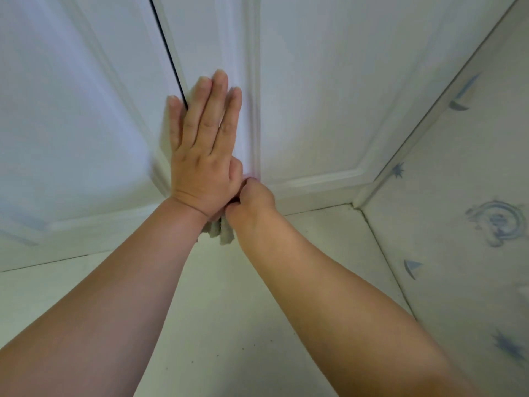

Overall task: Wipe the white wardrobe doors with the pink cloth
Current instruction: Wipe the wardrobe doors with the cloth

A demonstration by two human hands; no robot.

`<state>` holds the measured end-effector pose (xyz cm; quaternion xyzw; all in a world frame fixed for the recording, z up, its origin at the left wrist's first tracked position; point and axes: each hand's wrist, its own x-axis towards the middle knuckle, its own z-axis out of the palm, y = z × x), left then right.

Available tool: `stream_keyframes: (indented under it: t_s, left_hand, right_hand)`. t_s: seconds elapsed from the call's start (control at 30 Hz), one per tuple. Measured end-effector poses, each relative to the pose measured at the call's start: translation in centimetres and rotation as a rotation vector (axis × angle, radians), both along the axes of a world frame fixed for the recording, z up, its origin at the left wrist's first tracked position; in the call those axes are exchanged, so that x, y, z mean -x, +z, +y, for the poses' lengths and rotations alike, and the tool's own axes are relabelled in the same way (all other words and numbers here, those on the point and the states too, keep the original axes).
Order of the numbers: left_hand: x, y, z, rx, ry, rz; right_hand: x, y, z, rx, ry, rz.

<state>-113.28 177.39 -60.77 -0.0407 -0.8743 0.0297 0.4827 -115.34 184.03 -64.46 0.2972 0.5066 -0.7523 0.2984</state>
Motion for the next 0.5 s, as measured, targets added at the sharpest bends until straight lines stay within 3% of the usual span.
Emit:
stream_keyframes:
  t_s: [0.03,0.07,0.1,0.2,0.23,0.27,0.33,0.43,0.5]
  left_hand:
    - [0.0,0.0,0.2,-0.010,-0.006,0.003]
    - [0.3,0.1,0.8,-0.006,-0.020,0.010]
    - [0.4,0.1,0.9,0.007,-0.025,0.009]
    - [1.0,-0.1,1.7,0.034,0.022,-0.006]
    - [1.2,-0.2,1.9,0.036,0.049,-0.019]
    - [1.3,-0.4,1.9,0.040,0.072,-0.039]
    - [1.3,-0.6,1.8,0.059,0.096,-0.079]
    - [1.5,-0.6,1.5,0.072,0.089,-0.118]
    - [1.6,-0.5,1.4,0.076,0.088,-0.128]
  right_hand:
    - [0.6,0.2,0.8,-0.032,0.011,0.017]
    - [1.4,1.0,2.5,0.148,-0.082,-0.031]
    - [2.5,1.8,3.7,0.044,-0.049,-0.030]
    - [7.1,0.4,8.8,-0.918,0.379,0.276]
    - [8.1,-1.0,10.2,-1.157,0.429,0.341]
    - [9.2,-2.3,11.6,-1.313,0.288,0.384]
    - [10.8,-3.8,14.7,-1.410,0.170,0.465]
    - [10.6,-3.8,17.0,-1.356,0.112,0.458]
    - [10.3,-2.8,16.5,-1.278,0.116,0.324]
